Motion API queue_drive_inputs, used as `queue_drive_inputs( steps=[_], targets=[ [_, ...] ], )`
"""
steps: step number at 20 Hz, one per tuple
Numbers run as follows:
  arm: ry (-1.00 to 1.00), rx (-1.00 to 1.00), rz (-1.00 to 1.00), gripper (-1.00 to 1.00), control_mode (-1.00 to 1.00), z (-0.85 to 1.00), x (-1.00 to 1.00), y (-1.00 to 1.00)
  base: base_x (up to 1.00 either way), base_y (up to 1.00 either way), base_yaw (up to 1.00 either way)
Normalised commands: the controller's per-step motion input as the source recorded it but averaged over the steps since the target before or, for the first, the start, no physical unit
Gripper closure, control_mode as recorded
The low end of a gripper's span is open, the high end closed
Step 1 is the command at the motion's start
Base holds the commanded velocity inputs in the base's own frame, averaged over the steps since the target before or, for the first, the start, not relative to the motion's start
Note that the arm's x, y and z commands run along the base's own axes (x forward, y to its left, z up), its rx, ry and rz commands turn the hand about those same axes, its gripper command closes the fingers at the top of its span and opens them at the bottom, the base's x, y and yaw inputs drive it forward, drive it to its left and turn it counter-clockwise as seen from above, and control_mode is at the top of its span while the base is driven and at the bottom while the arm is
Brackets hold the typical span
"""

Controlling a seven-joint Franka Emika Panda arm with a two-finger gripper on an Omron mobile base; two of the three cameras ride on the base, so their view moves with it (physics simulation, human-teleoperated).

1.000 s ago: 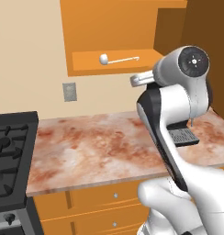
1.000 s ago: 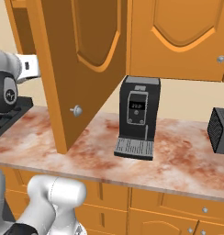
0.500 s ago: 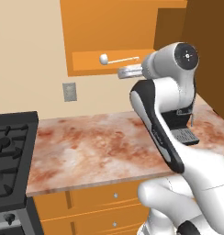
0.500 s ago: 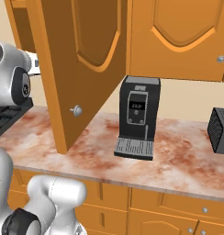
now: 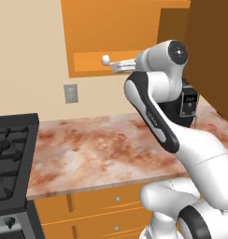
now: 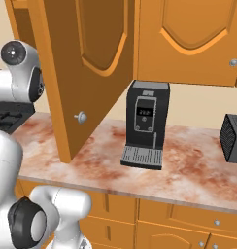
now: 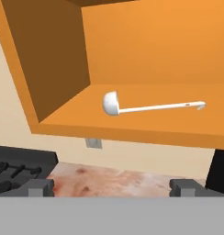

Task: Open the cabinet and move the ladle to the pot. Then close the cabinet.

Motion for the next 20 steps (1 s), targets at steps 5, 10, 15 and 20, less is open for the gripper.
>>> queue_drive_inputs(
  steps=[5, 10, 15, 20],
  targets=[
    [0.08, 0.00, 0.02, -1.00, -1.00, 0.00, 0.56, 0.17, 0.00, 0.00, 0.00],
    [0.07, 0.00, 0.00, -1.00, -1.00, 0.00, 0.54, 0.08, 0.00, 0.00, 0.00],
    [0.00, 0.00, 0.00, -1.00, -1.00, -0.01, 0.50, 0.01, 0.00, 0.00, 0.00],
    [0.00, 0.00, 0.00, -1.00, -1.00, -0.05, 0.40, 0.14, 0.00, 0.00, 0.00]
  ],
)
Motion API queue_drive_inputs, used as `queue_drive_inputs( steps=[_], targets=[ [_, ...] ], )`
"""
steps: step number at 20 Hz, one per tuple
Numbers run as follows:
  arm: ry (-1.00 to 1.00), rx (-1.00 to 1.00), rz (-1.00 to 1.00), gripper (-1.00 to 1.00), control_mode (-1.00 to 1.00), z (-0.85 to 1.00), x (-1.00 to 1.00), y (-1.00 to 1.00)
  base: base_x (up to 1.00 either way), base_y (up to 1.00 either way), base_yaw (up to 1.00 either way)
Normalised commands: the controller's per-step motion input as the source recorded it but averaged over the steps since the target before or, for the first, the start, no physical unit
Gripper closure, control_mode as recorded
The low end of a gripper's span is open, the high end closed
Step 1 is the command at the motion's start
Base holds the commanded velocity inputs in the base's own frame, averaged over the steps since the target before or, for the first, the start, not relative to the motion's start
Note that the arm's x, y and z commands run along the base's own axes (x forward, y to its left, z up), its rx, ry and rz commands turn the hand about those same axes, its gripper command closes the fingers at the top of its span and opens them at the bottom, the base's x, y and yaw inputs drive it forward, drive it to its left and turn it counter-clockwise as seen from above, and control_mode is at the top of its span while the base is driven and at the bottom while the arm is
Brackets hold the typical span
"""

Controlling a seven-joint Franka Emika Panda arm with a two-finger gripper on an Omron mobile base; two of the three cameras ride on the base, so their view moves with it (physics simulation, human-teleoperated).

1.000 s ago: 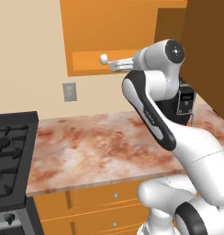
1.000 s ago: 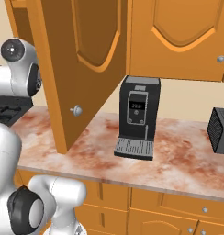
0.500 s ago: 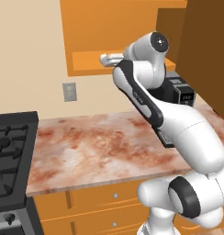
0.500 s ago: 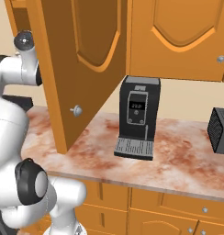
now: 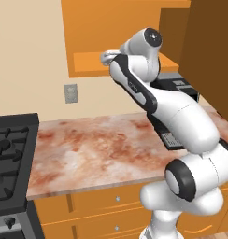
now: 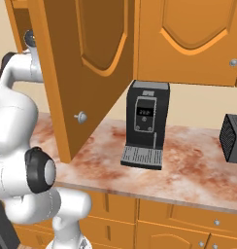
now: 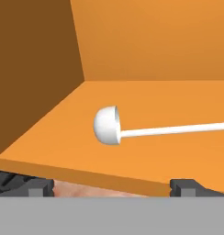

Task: Open the cabinet and move the ladle to the pot. Then close the cabinet.

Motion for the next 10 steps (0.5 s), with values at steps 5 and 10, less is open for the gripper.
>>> queue_drive_inputs(
  steps=[5, 10],
  targets=[
    [0.00, 0.00, 0.00, -1.00, -1.00, -0.04, 0.24, 0.28, 0.00, 0.00, 0.00],
    [0.00, 0.00, 0.00, -1.00, -1.00, -0.03, 0.38, 0.07, 0.00, 0.00, 0.00]
  ],
)
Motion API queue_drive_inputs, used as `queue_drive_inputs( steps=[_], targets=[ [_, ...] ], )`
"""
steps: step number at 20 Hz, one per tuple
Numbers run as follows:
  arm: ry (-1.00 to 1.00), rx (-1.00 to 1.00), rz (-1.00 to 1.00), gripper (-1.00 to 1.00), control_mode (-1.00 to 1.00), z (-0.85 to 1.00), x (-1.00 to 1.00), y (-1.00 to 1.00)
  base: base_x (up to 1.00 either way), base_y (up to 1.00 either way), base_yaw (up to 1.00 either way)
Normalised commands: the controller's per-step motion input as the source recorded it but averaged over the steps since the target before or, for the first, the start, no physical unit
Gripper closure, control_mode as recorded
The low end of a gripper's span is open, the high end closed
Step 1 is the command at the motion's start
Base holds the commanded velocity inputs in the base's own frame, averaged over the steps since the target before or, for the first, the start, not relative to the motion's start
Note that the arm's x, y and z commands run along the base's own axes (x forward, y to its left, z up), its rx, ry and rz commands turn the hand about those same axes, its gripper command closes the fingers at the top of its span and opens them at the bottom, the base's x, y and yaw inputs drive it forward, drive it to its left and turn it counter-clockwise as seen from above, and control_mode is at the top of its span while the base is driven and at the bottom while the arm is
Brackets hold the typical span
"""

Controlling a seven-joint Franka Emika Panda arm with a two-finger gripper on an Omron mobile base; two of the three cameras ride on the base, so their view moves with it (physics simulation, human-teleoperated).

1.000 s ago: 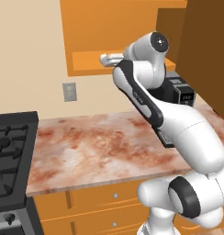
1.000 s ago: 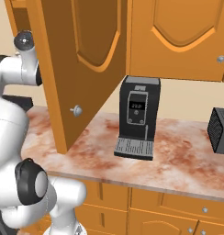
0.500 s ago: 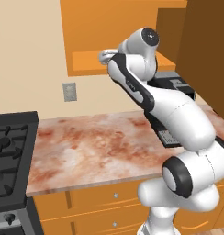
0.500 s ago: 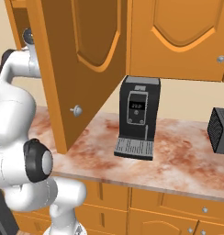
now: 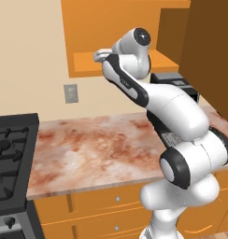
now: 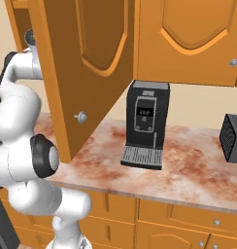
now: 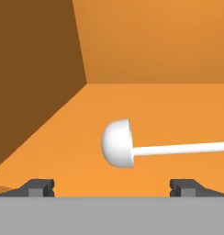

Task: Open the cabinet and move the ladle to the pot. Then close the cabinet.

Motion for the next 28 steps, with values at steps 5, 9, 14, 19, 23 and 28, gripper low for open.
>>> queue_drive_inputs(
  steps=[5, 9, 14, 19, 23, 28],
  targets=[
    [0.00, 0.00, 0.00, -1.00, -1.00, -0.08, 0.38, 0.00, 0.00, 0.00, 0.00],
    [0.00, 0.00, 0.00, -1.00, -1.00, -0.13, 0.31, 0.09, 0.00, 0.00, 0.00],
    [0.01, 0.00, 0.00, -1.00, -1.00, -0.03, 0.26, 0.07, 0.00, 0.00, 0.00],
    [0.02, 0.00, 0.00, -1.00, -1.00, -0.10, 0.26, 0.09, 0.00, 0.00, 0.00],
    [0.03, 0.00, 0.00, 1.00, -1.00, -0.10, 0.09, 0.06, 0.00, 0.00, 0.00],
    [-0.01, 0.00, 0.00, 1.00, -1.00, 0.00, -0.13, 0.00, 0.00, 0.00, 0.00]
  ],
)
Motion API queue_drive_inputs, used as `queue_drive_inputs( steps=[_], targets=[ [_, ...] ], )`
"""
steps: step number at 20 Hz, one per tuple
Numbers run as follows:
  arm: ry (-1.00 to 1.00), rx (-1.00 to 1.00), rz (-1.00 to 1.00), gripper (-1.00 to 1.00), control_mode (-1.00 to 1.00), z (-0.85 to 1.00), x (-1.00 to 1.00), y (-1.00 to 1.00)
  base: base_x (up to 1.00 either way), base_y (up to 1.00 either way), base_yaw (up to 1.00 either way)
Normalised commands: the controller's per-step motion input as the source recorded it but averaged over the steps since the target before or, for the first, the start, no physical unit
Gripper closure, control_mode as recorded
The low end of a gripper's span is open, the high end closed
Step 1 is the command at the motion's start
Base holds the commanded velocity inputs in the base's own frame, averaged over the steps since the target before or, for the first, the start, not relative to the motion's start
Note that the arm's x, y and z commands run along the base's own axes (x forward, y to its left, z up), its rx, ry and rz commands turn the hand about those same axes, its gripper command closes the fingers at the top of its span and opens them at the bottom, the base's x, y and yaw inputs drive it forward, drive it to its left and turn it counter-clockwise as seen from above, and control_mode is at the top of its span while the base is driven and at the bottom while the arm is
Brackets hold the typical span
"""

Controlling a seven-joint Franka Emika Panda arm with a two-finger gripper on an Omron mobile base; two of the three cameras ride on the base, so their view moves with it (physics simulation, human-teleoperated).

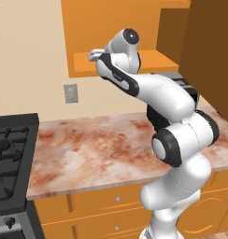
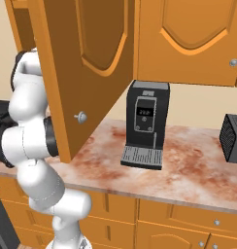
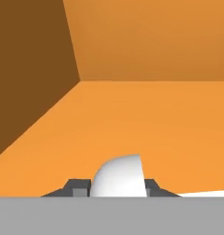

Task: Open the cabinet and move the ladle to the pot. Then close the cabinet.

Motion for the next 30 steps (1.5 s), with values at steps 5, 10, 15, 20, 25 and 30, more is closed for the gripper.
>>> queue_drive_inputs(
  steps=[5, 10, 15, 20, 25, 30],
  targets=[
    [-0.12, 0.00, 0.01, 1.00, -1.00, 0.04, -0.71, 0.00, 0.00, 0.00, 0.00],
    [-0.17, 0.00, 0.00, 1.00, -1.00, 0.11, -0.92, 0.00, 0.00, 0.00, 0.00],
    [-0.03, 0.00, 0.00, 1.00, -1.00, 0.47, -1.00, 0.00, 0.00, 0.00, 0.00],
    [0.00, -0.01, 0.00, 1.00, -1.00, 0.56, -1.00, -0.10, 0.00, 0.00, 0.00],
    [0.00, -0.02, 0.00, 1.00, -1.00, 0.25, -1.00, -0.17, 0.00, 0.00, 0.00],
    [0.00, -0.03, 0.00, 1.00, -1.00, 0.00, -1.00, -0.36, 0.00, 0.00, 0.00]
  ],
)
